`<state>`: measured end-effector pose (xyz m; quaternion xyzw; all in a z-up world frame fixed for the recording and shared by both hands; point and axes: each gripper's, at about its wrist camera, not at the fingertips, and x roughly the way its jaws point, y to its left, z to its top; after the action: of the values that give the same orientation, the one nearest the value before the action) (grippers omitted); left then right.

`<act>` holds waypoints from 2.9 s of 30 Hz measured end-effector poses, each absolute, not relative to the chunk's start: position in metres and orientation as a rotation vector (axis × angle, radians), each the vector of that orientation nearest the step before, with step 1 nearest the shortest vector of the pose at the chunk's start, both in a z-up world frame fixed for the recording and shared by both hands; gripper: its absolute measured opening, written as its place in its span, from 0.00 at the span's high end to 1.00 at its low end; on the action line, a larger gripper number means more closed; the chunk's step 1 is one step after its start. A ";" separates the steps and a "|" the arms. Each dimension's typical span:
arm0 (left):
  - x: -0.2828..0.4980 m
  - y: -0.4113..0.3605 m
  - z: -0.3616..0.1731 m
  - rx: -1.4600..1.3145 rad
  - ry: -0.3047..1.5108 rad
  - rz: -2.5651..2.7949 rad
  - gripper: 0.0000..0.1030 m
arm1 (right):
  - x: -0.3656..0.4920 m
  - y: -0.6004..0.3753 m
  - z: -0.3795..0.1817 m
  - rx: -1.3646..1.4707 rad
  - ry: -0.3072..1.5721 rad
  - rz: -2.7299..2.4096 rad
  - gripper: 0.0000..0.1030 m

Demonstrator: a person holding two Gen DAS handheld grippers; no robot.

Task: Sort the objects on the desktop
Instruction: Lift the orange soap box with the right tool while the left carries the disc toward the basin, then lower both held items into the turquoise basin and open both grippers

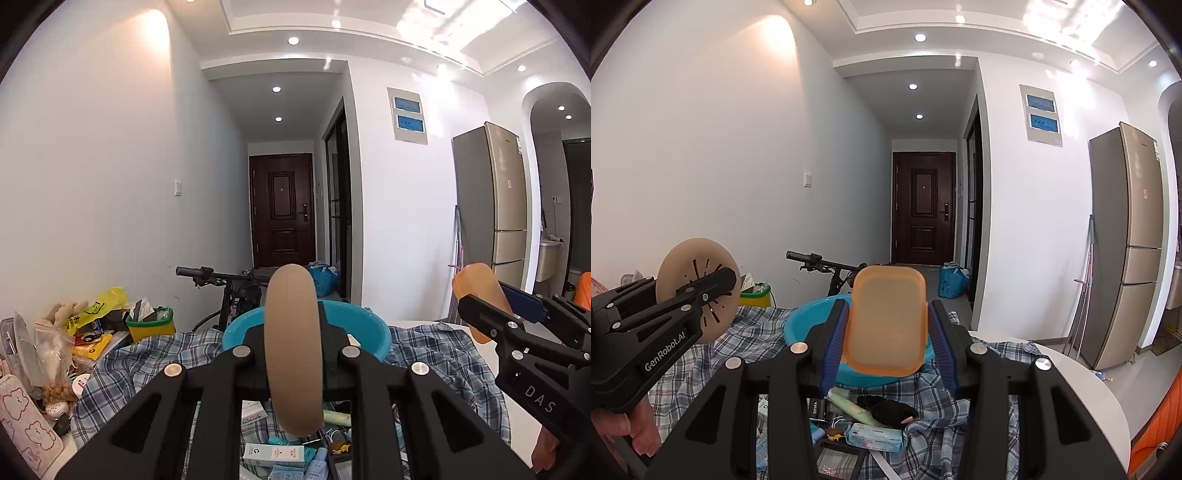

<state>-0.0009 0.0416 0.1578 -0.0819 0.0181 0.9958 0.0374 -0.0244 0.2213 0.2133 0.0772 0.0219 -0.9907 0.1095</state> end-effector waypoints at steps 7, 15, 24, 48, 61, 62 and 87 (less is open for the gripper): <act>-0.009 0.040 0.161 -0.242 0.023 3.028 0.84 | -0.035 0.219 0.216 0.224 0.074 -2.908 0.59; -0.051 0.038 0.170 -0.198 -0.008 3.018 0.84 | -0.063 0.218 0.221 0.212 0.095 -2.907 0.59; -0.123 0.032 0.178 -0.139 -0.026 3.019 0.84 | -0.128 0.222 0.228 0.305 0.033 -2.866 0.59; -0.322 0.023 0.176 -0.119 -0.056 3.069 0.83 | -0.279 0.192 0.239 0.129 0.092 -2.896 0.59; -0.352 0.019 0.146 -0.357 -0.042 3.082 0.83 | -0.310 0.191 0.233 0.239 0.050 -2.876 0.59; -0.360 0.016 0.142 -0.423 -0.060 3.080 0.83 | -0.315 0.191 0.232 0.282 0.042 -2.872 0.59; -0.451 0.004 0.063 -1.528 -0.056 2.760 0.83 | -0.403 0.185 0.179 1.162 0.105 -2.583 0.59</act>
<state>-0.4512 0.0044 0.0628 -0.4842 -0.0178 0.8748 -0.0069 -0.4034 0.1847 0.1792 0.4050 0.0367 -0.9007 0.1529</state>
